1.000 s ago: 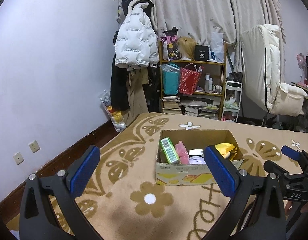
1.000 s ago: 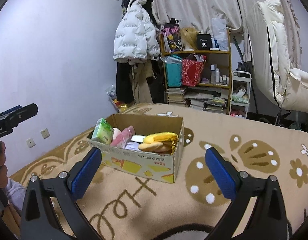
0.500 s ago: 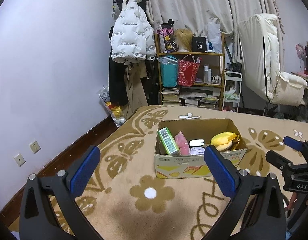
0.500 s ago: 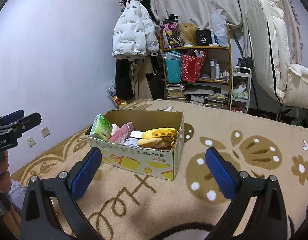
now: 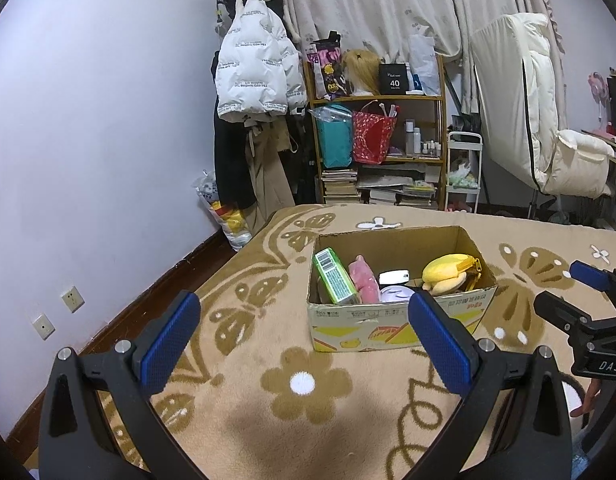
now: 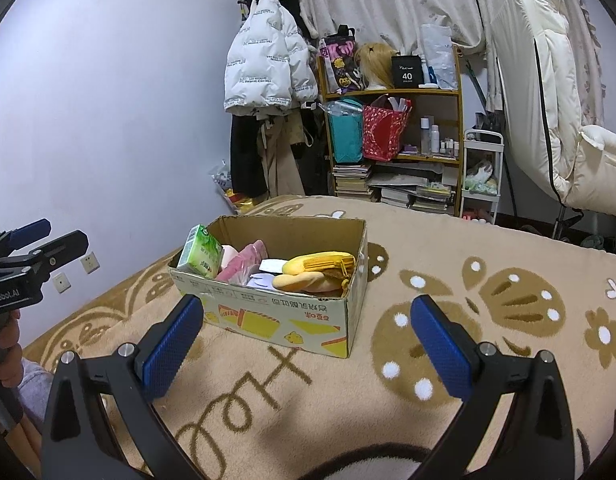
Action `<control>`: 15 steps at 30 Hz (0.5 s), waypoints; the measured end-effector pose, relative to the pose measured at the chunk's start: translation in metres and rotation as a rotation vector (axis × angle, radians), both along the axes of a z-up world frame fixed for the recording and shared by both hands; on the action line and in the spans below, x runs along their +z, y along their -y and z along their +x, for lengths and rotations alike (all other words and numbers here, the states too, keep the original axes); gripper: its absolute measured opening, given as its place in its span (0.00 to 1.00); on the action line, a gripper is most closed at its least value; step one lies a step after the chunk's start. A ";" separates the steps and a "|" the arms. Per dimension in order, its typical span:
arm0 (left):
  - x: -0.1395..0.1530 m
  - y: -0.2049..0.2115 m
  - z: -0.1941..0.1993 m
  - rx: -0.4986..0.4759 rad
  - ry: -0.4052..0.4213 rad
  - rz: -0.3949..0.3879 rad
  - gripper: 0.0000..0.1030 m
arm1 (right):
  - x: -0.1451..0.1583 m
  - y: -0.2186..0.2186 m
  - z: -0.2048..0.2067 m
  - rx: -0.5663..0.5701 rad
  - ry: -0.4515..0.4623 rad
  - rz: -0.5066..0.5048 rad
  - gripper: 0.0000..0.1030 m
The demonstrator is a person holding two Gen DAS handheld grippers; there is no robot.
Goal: Organize soft objects
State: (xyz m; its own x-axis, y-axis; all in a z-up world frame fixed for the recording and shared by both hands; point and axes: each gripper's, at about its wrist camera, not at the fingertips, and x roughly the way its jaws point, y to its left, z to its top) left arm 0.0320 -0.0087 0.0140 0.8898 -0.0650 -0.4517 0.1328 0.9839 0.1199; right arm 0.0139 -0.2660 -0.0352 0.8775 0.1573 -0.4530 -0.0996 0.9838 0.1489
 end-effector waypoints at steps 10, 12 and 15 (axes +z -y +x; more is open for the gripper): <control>-0.003 0.001 0.003 -0.009 -0.019 0.002 1.00 | -0.002 0.000 0.000 -0.003 -0.002 0.000 1.00; -0.003 0.000 0.003 -0.002 -0.019 0.003 1.00 | -0.002 0.000 0.000 -0.004 -0.002 -0.001 1.00; -0.003 -0.001 0.003 0.003 -0.013 0.004 1.00 | -0.002 0.000 0.000 -0.002 -0.001 -0.002 1.00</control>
State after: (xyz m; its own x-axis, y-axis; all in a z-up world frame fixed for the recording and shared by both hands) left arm 0.0351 -0.0075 0.0111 0.8838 -0.0605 -0.4639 0.1316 0.9837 0.1224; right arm 0.0137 -0.2660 -0.0374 0.8773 0.1543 -0.4544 -0.0969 0.9843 0.1472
